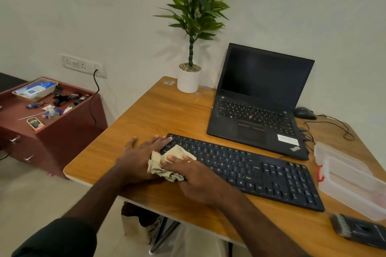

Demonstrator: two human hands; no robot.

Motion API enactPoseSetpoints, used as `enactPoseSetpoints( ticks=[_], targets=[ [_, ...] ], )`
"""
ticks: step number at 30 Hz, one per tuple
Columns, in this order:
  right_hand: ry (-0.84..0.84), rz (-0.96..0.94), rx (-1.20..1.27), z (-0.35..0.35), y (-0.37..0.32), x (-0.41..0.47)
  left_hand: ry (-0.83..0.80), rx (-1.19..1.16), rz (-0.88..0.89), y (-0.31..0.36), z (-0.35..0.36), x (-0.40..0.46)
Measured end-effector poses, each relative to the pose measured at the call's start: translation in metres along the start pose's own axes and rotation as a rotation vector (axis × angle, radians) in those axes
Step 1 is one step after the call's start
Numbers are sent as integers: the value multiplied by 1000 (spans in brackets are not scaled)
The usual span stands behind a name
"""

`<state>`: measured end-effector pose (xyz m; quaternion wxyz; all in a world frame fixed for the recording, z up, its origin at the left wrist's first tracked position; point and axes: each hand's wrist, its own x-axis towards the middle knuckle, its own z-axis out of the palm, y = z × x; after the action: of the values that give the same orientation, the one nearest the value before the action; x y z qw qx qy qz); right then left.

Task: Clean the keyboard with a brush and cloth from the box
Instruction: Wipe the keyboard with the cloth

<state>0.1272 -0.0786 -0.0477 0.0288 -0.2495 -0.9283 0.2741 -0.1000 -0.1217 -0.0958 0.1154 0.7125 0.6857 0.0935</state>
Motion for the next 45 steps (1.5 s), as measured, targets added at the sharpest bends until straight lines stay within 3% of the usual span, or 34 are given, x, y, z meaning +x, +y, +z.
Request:
enactPoseSetpoints(
  ticks=[6,10,13,16,19,21,25,27,31,38,45],
  targets=[
    [14,33,142,-13,5,-26,18,-34,-51,4,0,1],
    [121,168,521,-19,32,-40,17,-31,-65,3,1,0],
    [334,359,900,-28,49,-42,20,-62,-72,5,0,-1],
    [633,390,1132,-37,50,-34,15,-80,-79,6,-1,-1],
    [820,341,916,-36,34,-22,16,-79,-78,5,0,-1],
    [792,249,628,-26,16,-14,29,-77,-71,6,0,-1],
    [310,-16,94,12,-15,7,73,-32,-2,2,2,-4],
    [178,-44,-122,26,-20,12,86,-42,65,-4,5,-5],
    [151,-20,-205,15,-20,-2,17,42,4,-5,6,-1],
    [37,122,-290,-5,-3,-52,50,-28,-70,2,5,1],
    [97,184,-322,-18,37,-118,25,-52,-88,3,3,-1]
  ],
)
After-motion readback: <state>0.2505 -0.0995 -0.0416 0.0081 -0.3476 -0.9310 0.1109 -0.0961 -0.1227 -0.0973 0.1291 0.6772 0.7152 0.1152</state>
